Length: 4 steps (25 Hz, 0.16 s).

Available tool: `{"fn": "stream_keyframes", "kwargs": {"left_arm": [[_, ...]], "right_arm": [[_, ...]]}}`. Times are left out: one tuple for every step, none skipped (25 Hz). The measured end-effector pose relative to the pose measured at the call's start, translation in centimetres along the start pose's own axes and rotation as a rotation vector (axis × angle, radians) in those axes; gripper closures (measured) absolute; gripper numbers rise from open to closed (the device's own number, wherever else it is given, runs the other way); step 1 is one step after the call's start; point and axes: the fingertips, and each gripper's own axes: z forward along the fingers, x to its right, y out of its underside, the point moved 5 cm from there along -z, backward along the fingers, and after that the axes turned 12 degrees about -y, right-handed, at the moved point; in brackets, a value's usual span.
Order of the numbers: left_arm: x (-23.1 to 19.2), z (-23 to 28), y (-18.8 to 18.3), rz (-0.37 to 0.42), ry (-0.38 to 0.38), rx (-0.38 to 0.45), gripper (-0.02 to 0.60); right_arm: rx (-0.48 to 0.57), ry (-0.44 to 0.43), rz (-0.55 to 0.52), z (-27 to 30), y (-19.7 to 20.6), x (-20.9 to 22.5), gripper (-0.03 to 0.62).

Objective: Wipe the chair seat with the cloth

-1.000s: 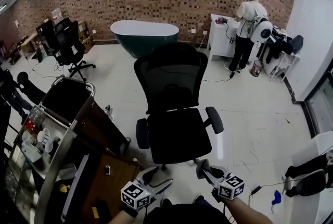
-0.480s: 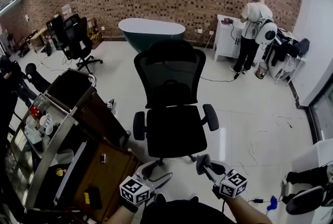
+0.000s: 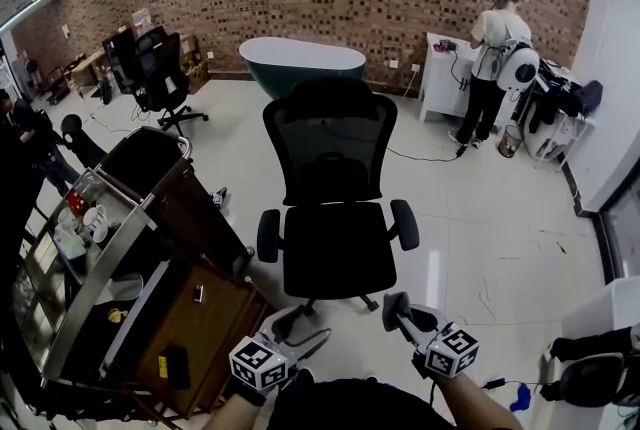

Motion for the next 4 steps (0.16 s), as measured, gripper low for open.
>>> {"fn": "stream_keyframes", "kwargs": {"left_arm": [[0.01,-0.04,0.03,0.001,-0.001,0.002,0.219],[0.03,-0.07,0.06,0.003,-0.002,0.005,0.218],[0.06,-0.11,0.09,0.004,-0.003,0.007,0.218],[0.09,-0.15,0.13,0.004,-0.003,0.010,0.218]], "right_arm": [[0.002,-0.001,-0.003,0.01,-0.08,-0.12,0.549],[0.003,-0.002,-0.005,0.02,-0.14,-0.24,0.549],[0.003,-0.003,-0.006,0.02,-0.16,-0.34,0.549],[0.003,-0.003,-0.007,0.01,-0.16,-0.43,0.549]]}}
